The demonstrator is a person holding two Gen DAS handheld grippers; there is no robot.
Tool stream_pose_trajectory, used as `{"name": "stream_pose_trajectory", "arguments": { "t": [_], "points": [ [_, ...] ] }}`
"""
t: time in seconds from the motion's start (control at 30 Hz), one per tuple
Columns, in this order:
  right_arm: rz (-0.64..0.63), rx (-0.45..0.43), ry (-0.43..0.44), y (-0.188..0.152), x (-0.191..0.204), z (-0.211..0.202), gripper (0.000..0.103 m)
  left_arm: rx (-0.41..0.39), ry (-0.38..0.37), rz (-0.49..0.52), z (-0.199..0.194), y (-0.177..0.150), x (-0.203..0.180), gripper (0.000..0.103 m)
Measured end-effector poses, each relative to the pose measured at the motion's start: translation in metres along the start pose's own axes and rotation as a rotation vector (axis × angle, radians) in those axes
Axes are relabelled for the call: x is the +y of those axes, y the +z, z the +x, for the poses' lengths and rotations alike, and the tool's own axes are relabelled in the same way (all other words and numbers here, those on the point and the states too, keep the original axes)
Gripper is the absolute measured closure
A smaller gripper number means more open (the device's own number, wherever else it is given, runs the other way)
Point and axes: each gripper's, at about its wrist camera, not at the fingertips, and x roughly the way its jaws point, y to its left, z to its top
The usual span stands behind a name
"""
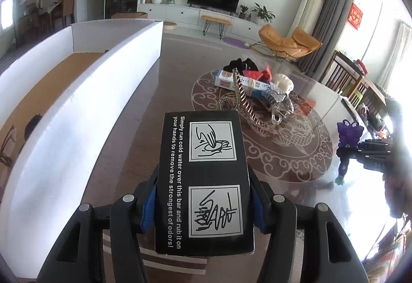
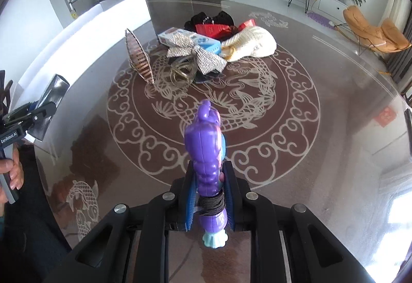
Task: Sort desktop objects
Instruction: 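Carry toy and soap box over the white bin and open both tools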
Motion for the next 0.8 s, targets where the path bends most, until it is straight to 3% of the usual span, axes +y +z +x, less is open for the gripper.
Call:
{"name": "stream_pose_trajectory", "arguments": {
  "t": [0.13,0.27,0.37,0.5,0.57,0.67,0.8],
  "points": [
    [-0.072,-0.093,0.038,0.036,0.044,-0.031,0.083,-0.099,-0.005,-0.062,-0.046,0.019,0.029,0.045],
    [-0.126,-0.177,0.138,0.096,0.103,-0.043,0.083,-0.168,0.054,-0.119,-0.087,0.039,0.078,0.045],
    [-0.137,-0.225,0.263,0.139,0.156,-0.043,0.083,-0.173,0.146,-0.154,-0.101,0.05,0.124,0.045],
    [-0.19,-0.25,0.403,0.186,0.244,-0.028,0.083,-0.103,0.235,-0.205,-0.091,0.051,0.178,0.045],
    [-0.224,-0.228,0.443,0.202,0.286,-0.011,0.083,-0.054,0.255,-0.229,-0.081,0.045,0.197,0.045],
    [-0.289,-0.128,0.432,0.217,0.343,0.031,0.083,0.018,0.255,-0.275,-0.059,0.037,0.217,0.045],
    [-0.349,0.032,0.301,0.224,0.388,0.1,0.083,0.065,0.288,-0.257,-0.041,0.032,0.222,0.044]
  ]
}}
